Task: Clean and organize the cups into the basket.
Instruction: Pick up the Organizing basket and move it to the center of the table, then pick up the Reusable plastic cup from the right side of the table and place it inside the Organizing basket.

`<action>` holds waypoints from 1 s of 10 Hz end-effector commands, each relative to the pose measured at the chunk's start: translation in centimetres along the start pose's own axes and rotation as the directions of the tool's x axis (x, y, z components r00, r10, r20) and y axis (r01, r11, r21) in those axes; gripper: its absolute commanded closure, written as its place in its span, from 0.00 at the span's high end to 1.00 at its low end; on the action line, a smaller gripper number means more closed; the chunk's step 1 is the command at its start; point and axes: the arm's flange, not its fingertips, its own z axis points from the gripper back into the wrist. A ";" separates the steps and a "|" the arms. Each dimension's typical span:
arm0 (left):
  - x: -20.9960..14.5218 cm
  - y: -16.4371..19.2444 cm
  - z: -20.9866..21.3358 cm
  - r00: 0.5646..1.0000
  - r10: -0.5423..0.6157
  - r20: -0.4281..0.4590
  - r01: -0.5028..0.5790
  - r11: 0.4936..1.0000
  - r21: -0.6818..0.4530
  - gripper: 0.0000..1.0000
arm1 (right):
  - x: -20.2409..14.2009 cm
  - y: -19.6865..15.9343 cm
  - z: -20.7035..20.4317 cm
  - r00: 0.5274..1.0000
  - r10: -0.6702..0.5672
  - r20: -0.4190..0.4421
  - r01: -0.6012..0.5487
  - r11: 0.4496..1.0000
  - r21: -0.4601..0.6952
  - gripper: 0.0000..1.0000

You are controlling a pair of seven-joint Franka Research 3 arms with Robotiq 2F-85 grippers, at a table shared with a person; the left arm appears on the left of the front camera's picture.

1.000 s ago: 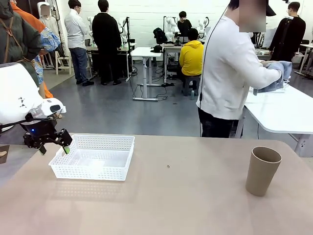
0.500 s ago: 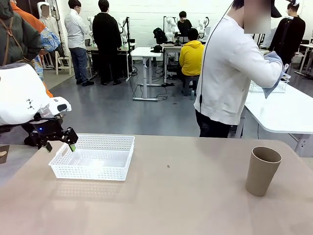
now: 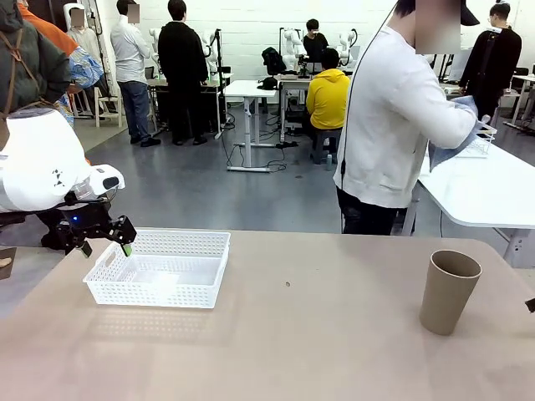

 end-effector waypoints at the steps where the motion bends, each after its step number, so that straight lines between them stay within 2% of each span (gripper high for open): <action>1: -0.1 0.0 -0.1 1.000 0.003 -0.007 -0.003 1.000 -0.012 1.00 | 1.0 0.0 -0.8 0.992 0.108 0.058 -0.104 0.992 -0.070 1.00; 3: -0.1 0.0 -0.1 1.000 0.003 -0.007 -0.003 1.000 -0.012 1.00 | 2.1 0.3 -1.6 0.965 0.238 0.105 -0.210 0.951 -0.225 1.00; 4: -0.1 0.0 -0.1 1.000 0.003 -0.007 -0.003 1.000 -0.012 1.00 | 2.3 0.4 -2.2 0.959 0.270 0.085 -0.241 0.937 -0.254 1.00; 6: -0.1 0.0 -0.1 1.000 0.003 -0.007 -0.003 1.000 -0.012 1.00 | 2.4 0.1 -3.2 0.939 0.343 0.015 -0.320 0.892 -0.320 1.00; 9: -0.1 0.0 -0.1 1.000 0.003 -0.007 -0.003 1.000 -0.012 1.00 | 2.3 -0.1 -3.7 0.919 0.374 -0.124 -0.393 0.846 -0.362 1.00; 10: -0.1 0.0 -0.1 1.000 0.003 -0.007 -0.003 1.000 -0.012 1.00 | 2.5 -0.3 -2.7 0.935 0.352 -0.034 -0.345 0.887 -0.307 1.00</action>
